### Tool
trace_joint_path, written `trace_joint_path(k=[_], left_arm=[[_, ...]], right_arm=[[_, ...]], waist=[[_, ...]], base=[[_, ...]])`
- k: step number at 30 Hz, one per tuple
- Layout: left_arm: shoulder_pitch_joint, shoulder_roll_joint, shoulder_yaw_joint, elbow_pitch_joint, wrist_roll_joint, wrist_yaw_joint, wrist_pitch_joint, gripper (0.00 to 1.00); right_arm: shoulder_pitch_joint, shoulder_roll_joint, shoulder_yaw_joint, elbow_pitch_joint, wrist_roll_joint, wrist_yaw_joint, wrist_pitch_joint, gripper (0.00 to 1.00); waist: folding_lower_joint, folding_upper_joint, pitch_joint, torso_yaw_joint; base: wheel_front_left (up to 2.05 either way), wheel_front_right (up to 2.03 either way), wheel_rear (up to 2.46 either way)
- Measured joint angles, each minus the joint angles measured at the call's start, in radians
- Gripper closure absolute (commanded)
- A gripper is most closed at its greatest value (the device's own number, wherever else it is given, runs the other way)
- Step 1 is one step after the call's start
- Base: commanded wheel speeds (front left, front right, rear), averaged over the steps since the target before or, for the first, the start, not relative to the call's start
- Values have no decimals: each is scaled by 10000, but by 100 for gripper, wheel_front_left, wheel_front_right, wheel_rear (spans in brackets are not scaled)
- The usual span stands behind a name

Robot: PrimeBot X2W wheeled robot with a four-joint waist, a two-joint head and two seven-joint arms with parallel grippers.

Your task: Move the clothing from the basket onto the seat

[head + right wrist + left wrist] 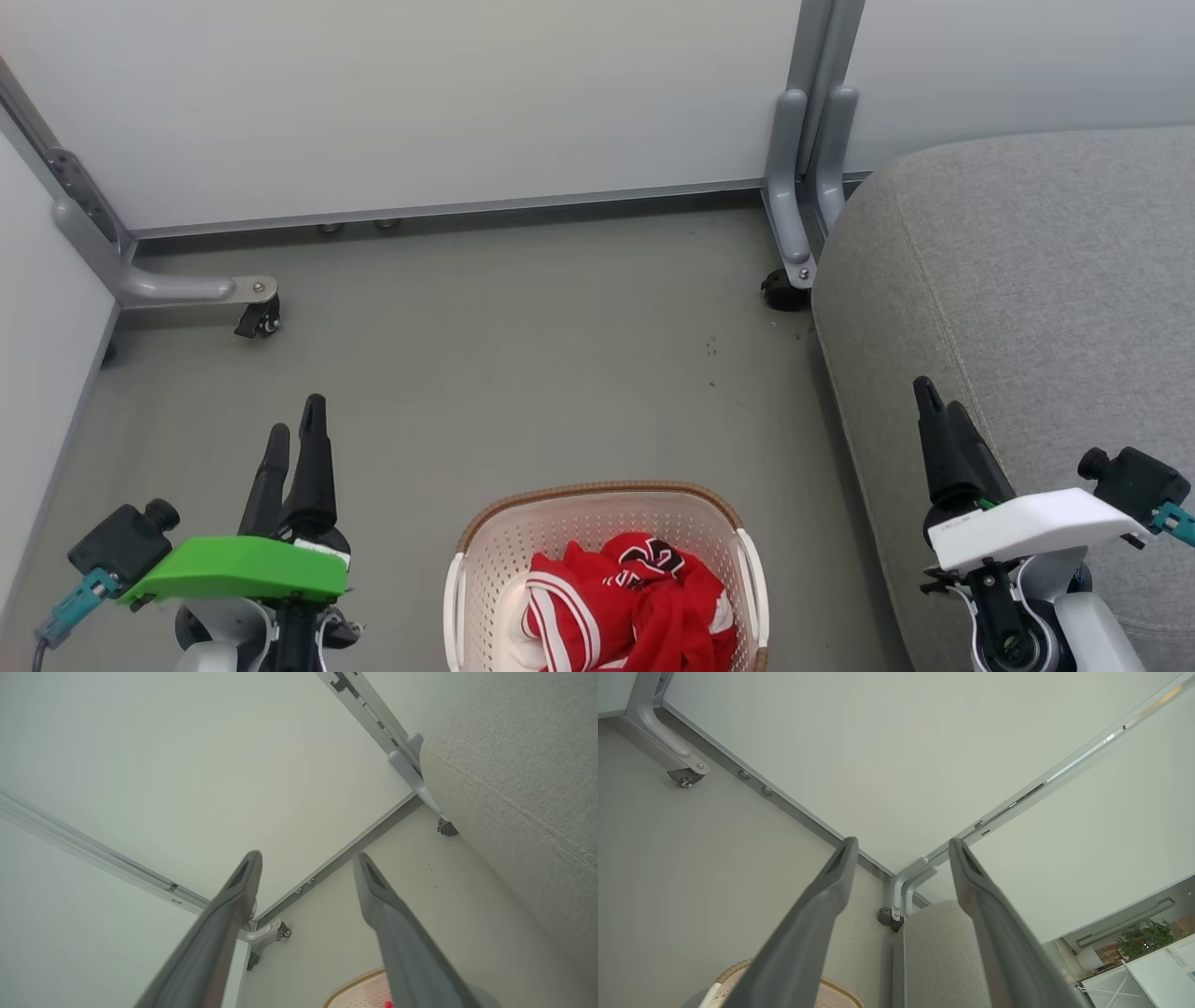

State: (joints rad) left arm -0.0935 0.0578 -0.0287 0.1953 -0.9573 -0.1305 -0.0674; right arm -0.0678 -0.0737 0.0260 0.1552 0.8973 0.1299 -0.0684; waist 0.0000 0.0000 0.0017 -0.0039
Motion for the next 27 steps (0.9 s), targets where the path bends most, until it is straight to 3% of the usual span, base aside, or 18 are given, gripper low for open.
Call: trace_joint_path(k=[27], left_arm=[[-1,-6,-205,564,3593,0,-792,0]], right_arm=[[1,-25,487,153,-3536,4,-761,0]], waist=[[1,0,12,-14]], base=[[0,0,0]])
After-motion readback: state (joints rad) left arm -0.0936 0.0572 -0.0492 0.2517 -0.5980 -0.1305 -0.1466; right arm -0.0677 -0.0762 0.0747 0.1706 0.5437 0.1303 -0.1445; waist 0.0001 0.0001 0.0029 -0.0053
